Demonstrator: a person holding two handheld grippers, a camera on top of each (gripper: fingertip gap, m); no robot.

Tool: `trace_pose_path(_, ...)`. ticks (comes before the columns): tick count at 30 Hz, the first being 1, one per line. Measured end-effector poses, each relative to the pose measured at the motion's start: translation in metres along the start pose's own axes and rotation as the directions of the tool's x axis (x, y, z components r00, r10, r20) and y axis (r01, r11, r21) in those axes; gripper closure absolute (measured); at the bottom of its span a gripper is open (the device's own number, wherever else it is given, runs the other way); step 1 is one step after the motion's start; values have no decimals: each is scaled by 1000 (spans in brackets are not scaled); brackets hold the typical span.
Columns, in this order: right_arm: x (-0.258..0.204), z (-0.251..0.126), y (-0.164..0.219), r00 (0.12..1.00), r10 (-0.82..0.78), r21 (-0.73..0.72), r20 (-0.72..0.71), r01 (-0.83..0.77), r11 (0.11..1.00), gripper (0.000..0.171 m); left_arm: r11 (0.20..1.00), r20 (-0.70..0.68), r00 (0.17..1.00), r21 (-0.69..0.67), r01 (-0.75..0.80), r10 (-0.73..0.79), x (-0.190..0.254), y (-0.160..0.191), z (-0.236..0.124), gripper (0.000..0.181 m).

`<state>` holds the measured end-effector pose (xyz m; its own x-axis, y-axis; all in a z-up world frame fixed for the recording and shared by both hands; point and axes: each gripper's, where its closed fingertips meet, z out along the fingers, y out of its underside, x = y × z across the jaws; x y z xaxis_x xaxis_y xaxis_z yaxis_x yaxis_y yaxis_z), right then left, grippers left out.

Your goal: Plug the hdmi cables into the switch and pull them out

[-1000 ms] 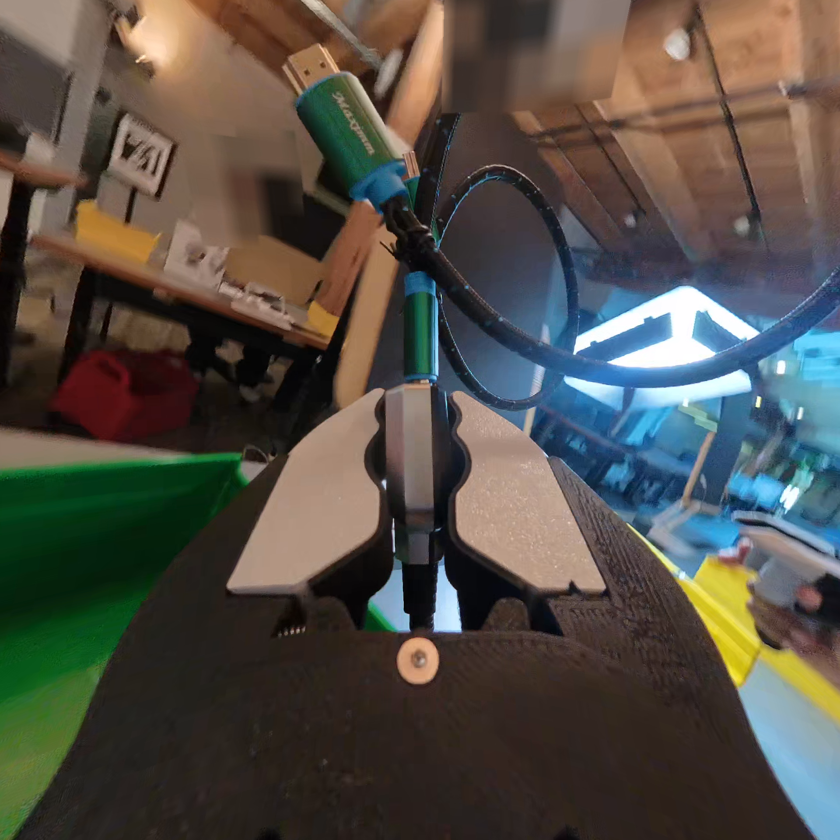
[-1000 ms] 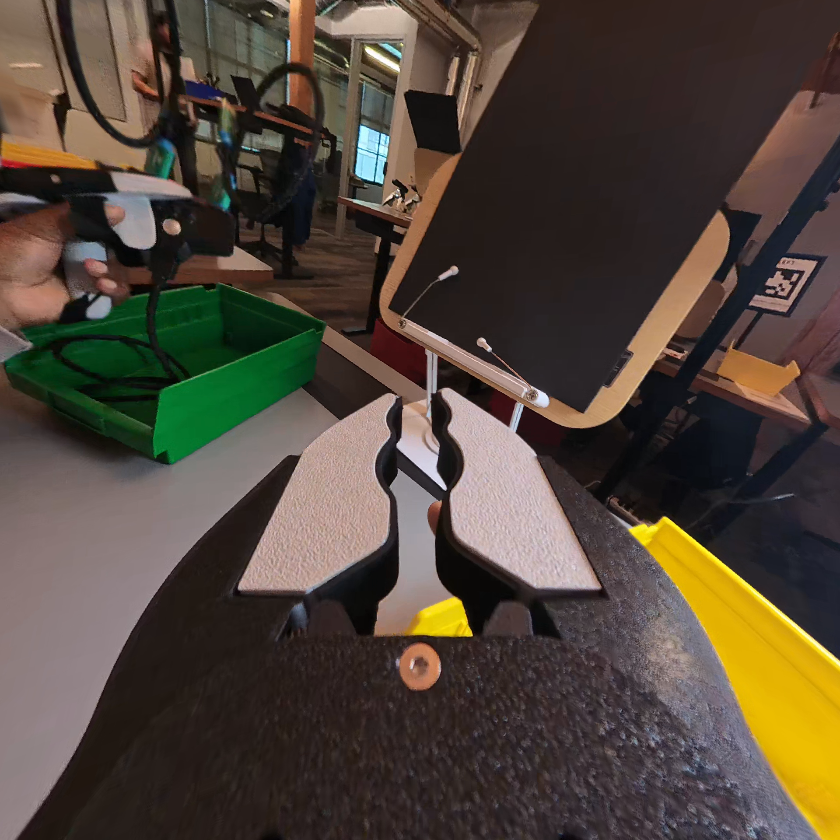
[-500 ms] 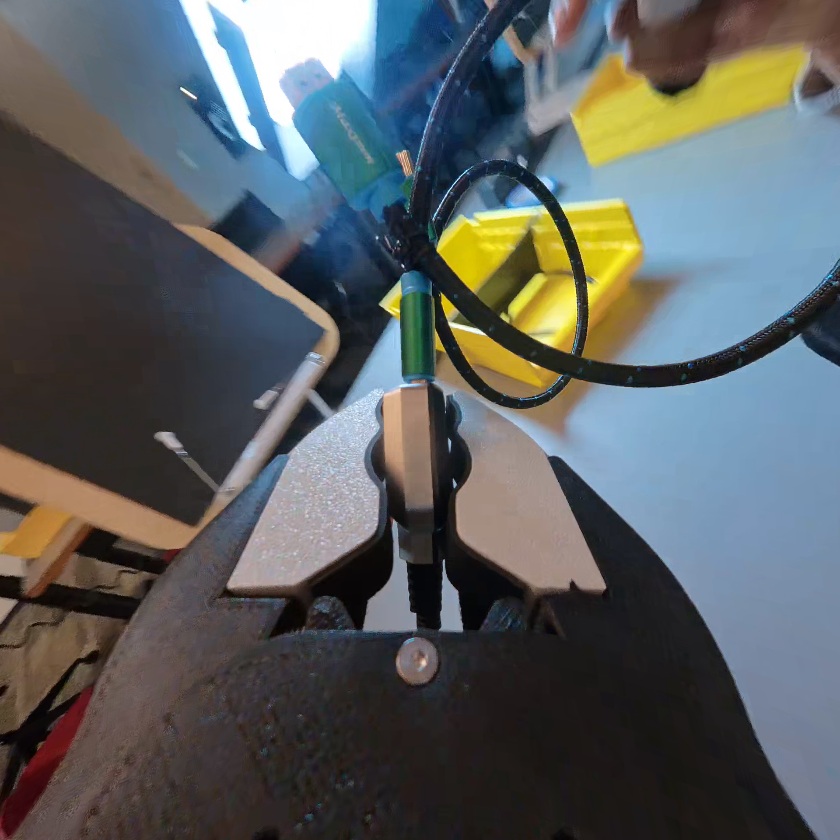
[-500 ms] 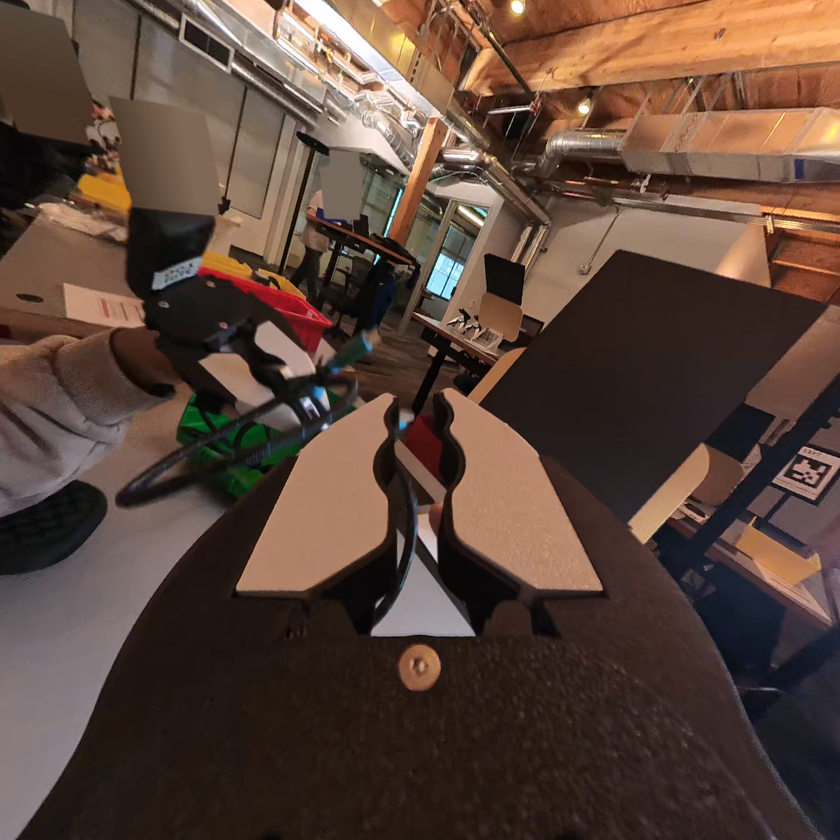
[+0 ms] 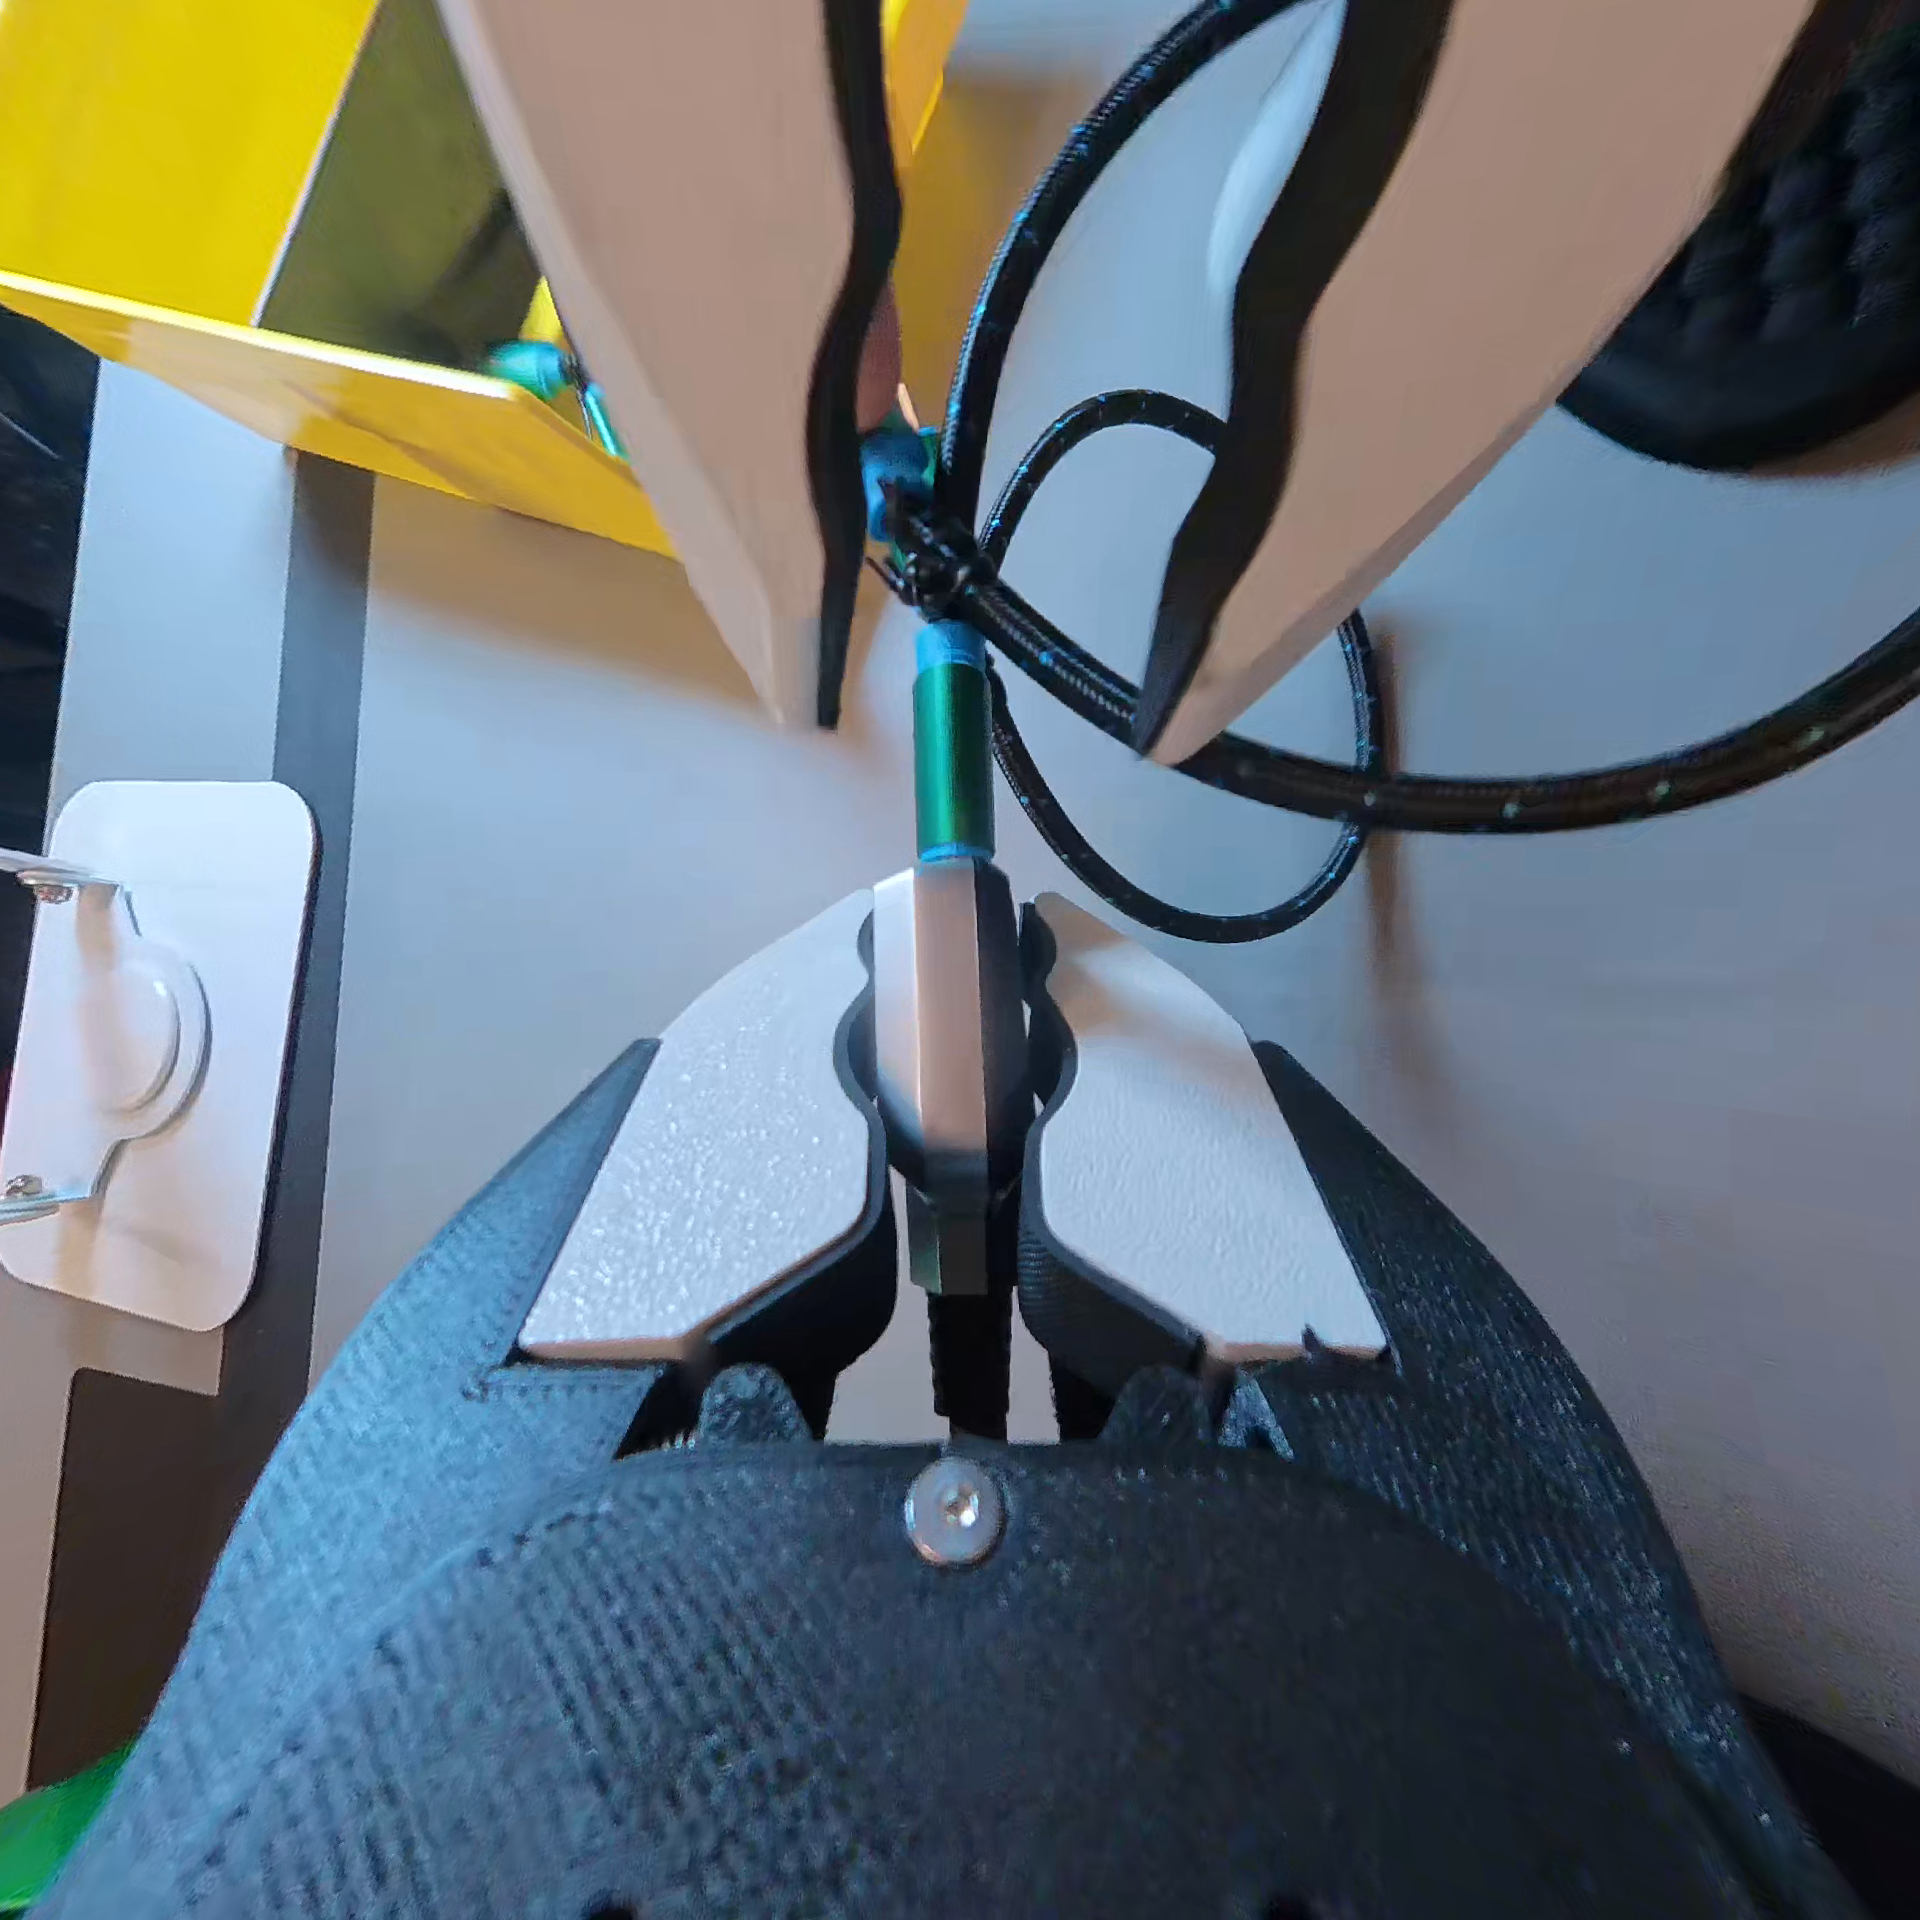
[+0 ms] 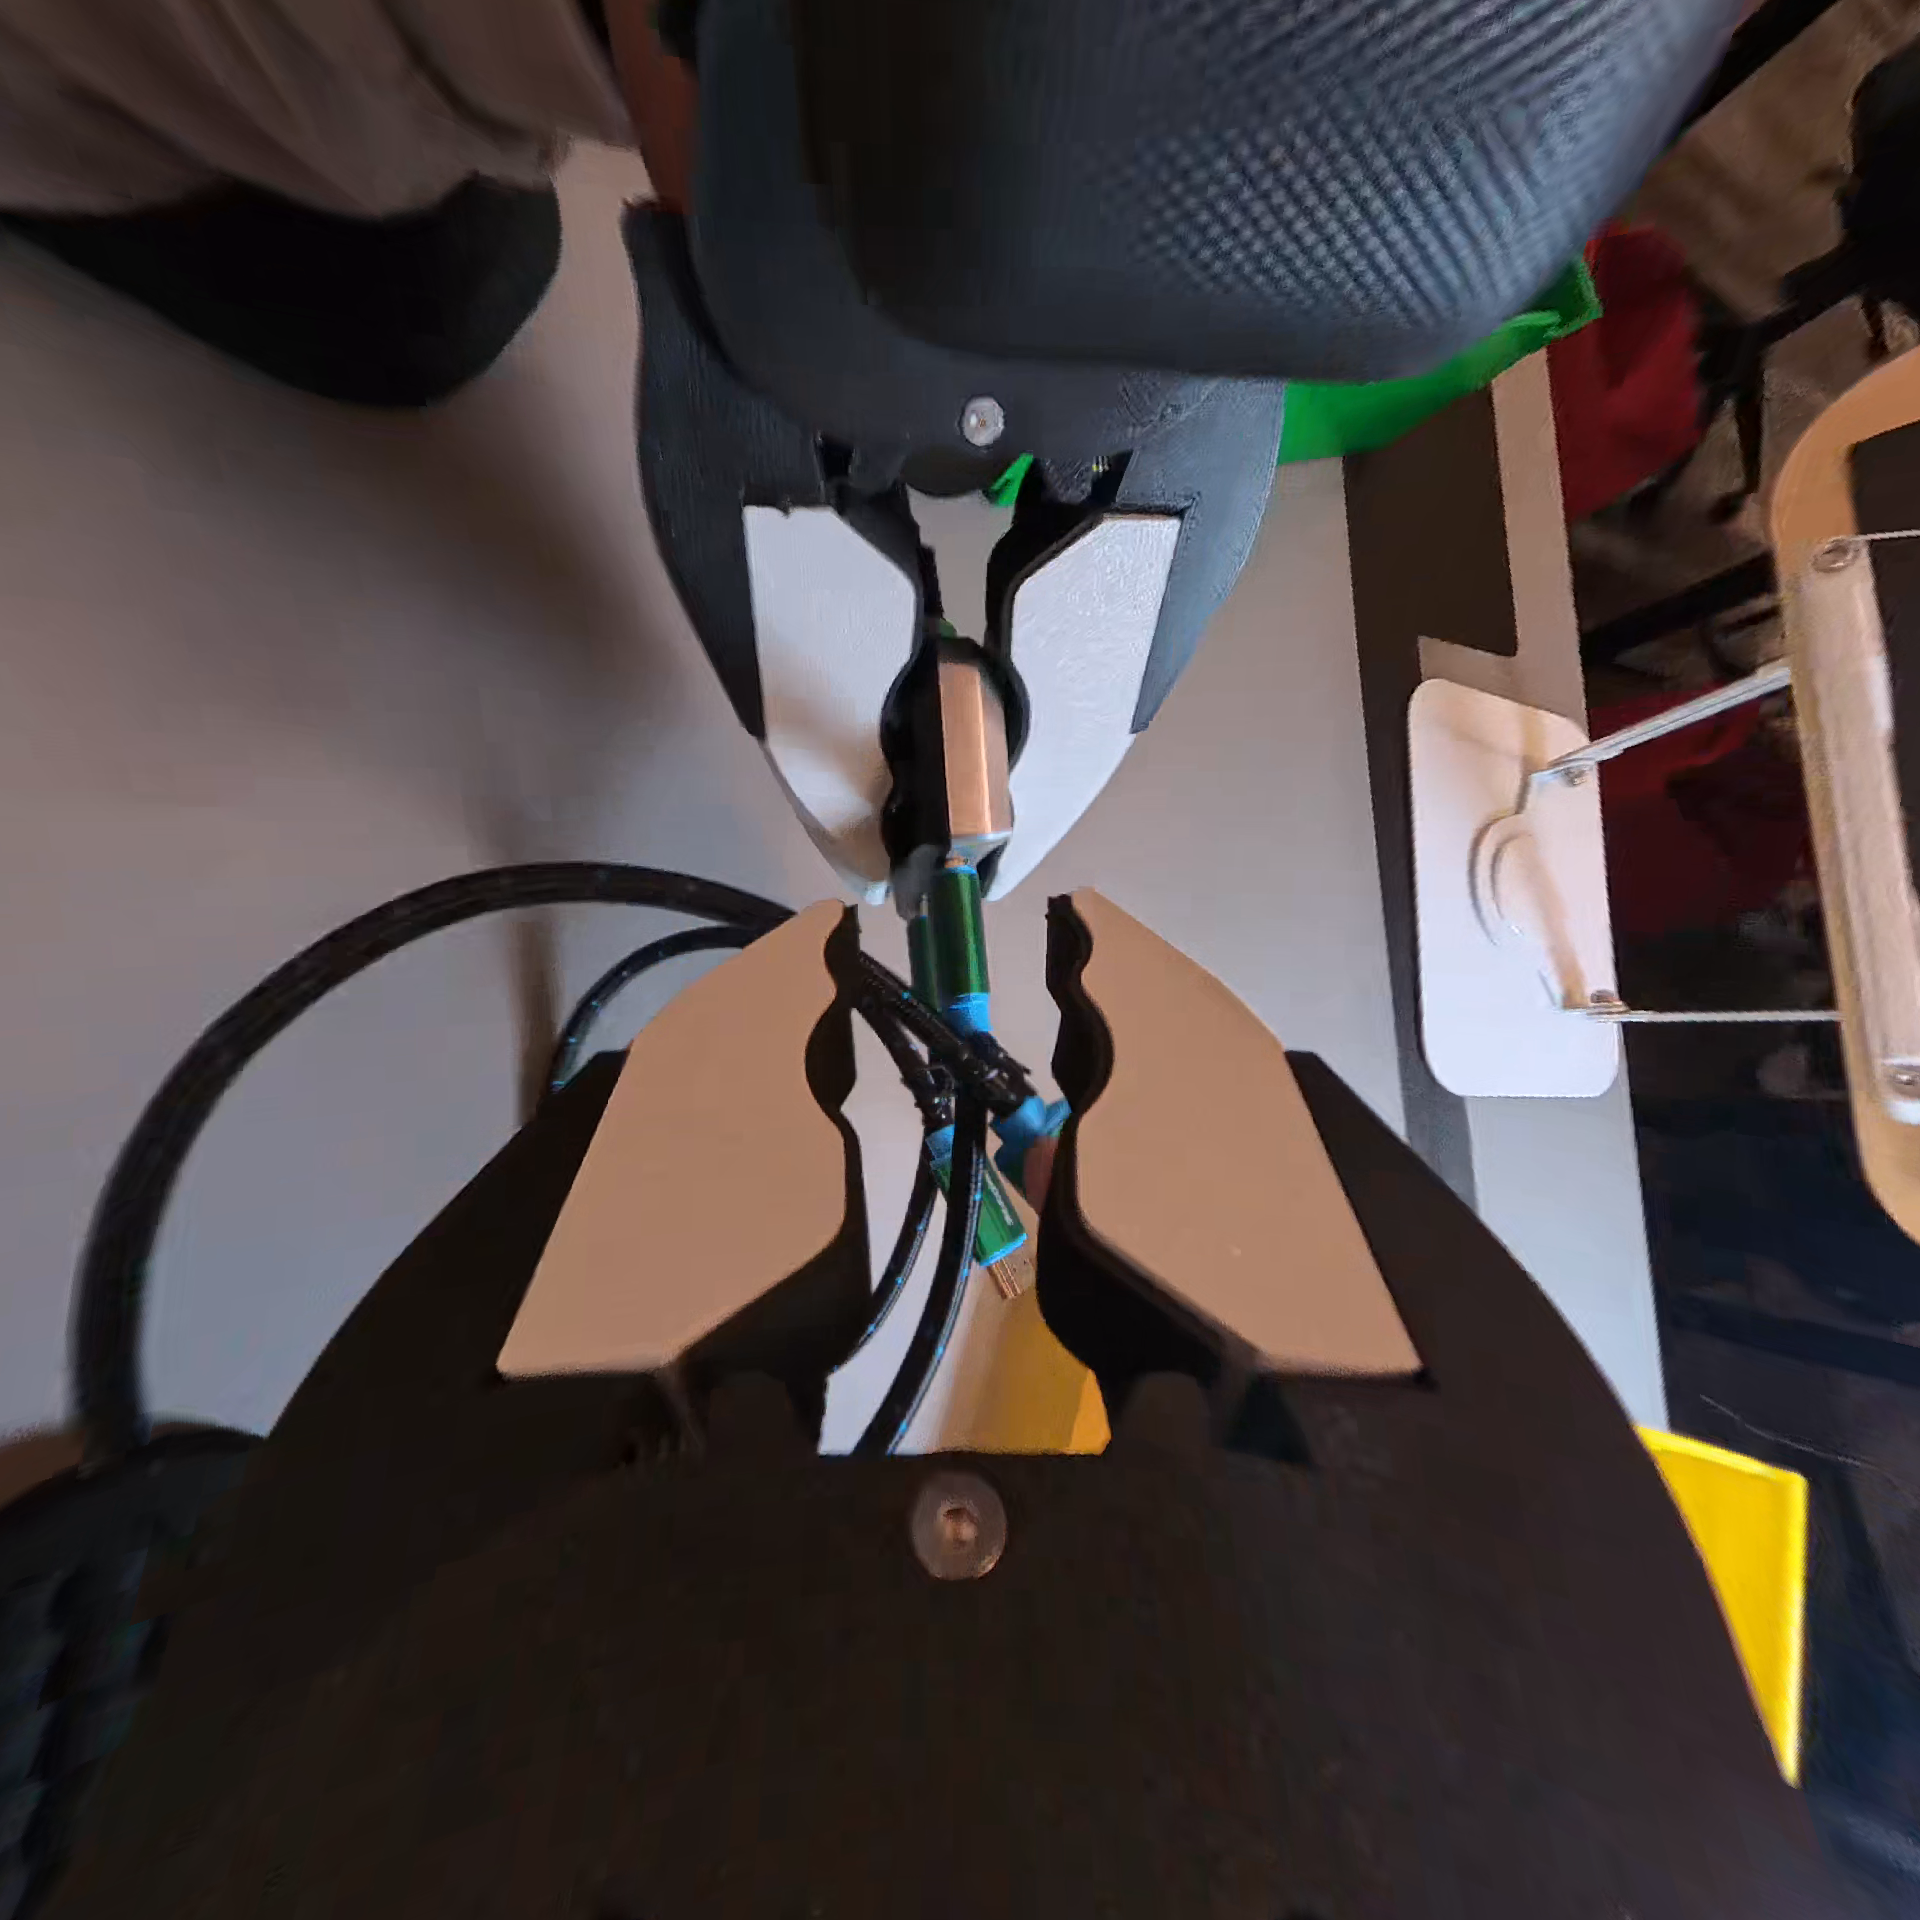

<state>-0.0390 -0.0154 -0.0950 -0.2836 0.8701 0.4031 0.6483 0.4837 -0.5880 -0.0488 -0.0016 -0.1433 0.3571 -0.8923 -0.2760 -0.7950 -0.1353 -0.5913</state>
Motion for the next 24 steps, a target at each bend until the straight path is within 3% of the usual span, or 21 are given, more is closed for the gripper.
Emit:
trace_pose_path(9,-8,26,9,998,6,-38,56,-4,999,143,997,-110,994,-76,-29,21,17,20,4,158)
trace_pose_path(17,-33,44,9,952,74,20,297,-83,996,158,998,-217,976,-42,-48,37,30,24,1,158)
trace_pose_path(24,-15,36,21,919,141,159,369,-212,964,159,996,-111,994,89,-13,23,5,17,-24,151)
